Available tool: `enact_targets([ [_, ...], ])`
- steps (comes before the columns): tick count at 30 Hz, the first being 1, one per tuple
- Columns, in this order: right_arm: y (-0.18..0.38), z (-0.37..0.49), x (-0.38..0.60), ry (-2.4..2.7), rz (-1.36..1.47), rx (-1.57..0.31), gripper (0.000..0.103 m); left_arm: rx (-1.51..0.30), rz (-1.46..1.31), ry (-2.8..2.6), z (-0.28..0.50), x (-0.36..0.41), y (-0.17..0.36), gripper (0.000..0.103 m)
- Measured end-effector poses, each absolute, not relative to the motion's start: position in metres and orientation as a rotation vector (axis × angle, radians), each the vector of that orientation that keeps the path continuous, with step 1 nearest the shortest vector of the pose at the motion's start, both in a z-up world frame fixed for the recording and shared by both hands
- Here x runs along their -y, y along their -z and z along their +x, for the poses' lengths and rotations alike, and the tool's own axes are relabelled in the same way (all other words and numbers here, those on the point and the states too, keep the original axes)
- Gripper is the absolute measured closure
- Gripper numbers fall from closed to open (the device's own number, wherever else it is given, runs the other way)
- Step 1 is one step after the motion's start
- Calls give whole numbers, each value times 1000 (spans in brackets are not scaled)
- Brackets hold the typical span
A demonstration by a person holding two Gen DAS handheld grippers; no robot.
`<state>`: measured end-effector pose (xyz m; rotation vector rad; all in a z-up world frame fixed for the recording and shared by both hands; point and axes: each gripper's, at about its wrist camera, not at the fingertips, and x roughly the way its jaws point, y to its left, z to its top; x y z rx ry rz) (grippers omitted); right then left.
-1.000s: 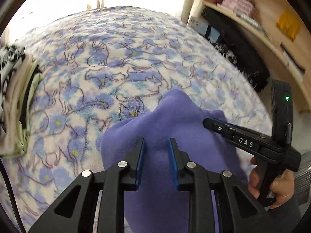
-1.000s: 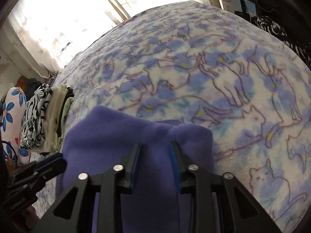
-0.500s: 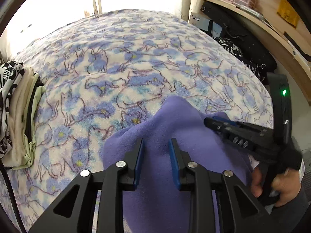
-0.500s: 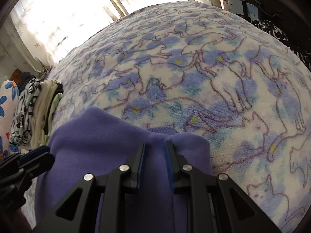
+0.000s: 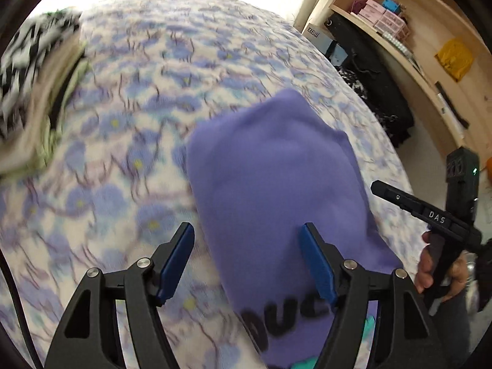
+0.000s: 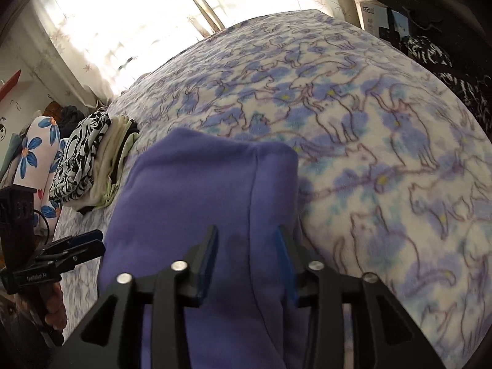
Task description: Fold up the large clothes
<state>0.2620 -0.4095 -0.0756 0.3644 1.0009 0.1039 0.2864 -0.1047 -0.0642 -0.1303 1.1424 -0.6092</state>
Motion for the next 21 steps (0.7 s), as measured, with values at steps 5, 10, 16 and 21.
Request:
enact_targets([
  [5, 71, 229, 403, -86, 313, -971, 62, -1157, -231, 617, 268, 97, 74, 33],
  [10, 77, 192, 383, -117, 259, -959, 62, -1166, -269, 646, 250, 95, 78, 32],
  [16, 103, 159, 385, -38, 189, -953, 64, -1120, -153, 678, 211, 105, 88, 23],
  [21, 126, 154, 406, -65, 336, -983, 64, -1121, -164, 665, 207, 99, 97, 17],
])
